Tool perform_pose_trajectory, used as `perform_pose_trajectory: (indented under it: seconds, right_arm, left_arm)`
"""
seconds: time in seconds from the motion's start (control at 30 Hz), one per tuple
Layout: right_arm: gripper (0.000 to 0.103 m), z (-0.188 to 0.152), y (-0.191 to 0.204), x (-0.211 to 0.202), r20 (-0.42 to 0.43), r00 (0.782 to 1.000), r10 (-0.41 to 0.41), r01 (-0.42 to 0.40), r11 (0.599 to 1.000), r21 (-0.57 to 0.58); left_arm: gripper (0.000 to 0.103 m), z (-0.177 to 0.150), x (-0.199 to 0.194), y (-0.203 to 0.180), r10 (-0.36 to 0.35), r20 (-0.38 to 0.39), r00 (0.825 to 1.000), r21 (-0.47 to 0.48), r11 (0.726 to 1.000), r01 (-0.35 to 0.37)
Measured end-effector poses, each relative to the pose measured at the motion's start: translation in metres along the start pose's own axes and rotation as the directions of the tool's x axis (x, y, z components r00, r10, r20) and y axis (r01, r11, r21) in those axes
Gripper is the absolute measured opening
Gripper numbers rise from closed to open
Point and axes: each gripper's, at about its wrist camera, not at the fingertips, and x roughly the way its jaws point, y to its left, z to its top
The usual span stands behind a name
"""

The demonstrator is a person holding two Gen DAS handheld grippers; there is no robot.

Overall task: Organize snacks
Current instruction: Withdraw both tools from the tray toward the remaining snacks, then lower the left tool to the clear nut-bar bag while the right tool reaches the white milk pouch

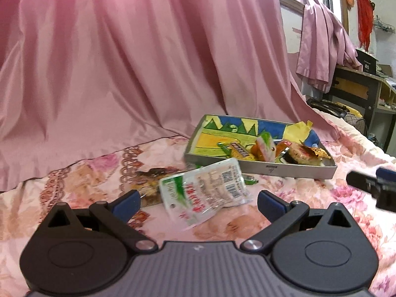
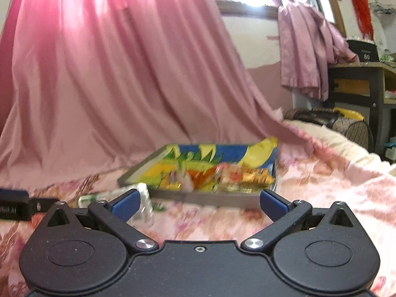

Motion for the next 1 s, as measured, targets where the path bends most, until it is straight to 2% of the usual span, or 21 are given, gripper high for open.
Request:
perform_pose_trajectory:
  seconds: [0.17, 0.33, 0.6, 0.77, 0.9, 1.0]
  right_arm:
    - [0.102, -0.015, 0.019, -0.011, -0.074, 0.997, 0.023, -0.025, 0.999, -0.021]
    - [0.102, -0.024, 0.04, -0.013, -0.131, 0.99, 0.061, -0.071, 0.995, -0.076]
    - [0.102, -0.032, 0.062, 0.008, -0.241, 0.964, 0.111, -0.15, 0.978, -0.148]
    - [0.102, -0.036, 0.072, 0.029, -0.329, 0.932, 0.15, -0.205, 0.969, -0.139]
    - [0.102, -0.034, 0.077, 0.053, -0.401, 0.899, 0.178, -0.225, 0.972, -0.072]
    - [0.102, -0.026, 0.081, 0.076, -0.453, 0.867, 0.209, -0.227, 0.974, 0.015]
  left_arm:
    - [0.103, -0.006, -0.011, 0.012, -0.003, -0.022, 1.0, 0.005, 1.0, 0.003]
    - [0.103, -0.01, -0.015, 0.021, 0.022, -0.045, 0.999, 0.014, 1.0, -0.022]
    - [0.103, -0.017, 0.01, 0.059, 0.085, -0.158, 0.984, -0.023, 0.996, -0.09]
    - [0.103, -0.02, 0.029, 0.081, 0.102, -0.159, 0.982, 0.006, 0.995, -0.102]
    - [0.103, -0.015, 0.05, 0.094, 0.059, -0.154, 0.986, 0.033, 0.998, -0.054]
    - [0.103, -0.007, 0.069, 0.101, 0.003, -0.176, 0.984, 0.068, 0.998, 0.009]
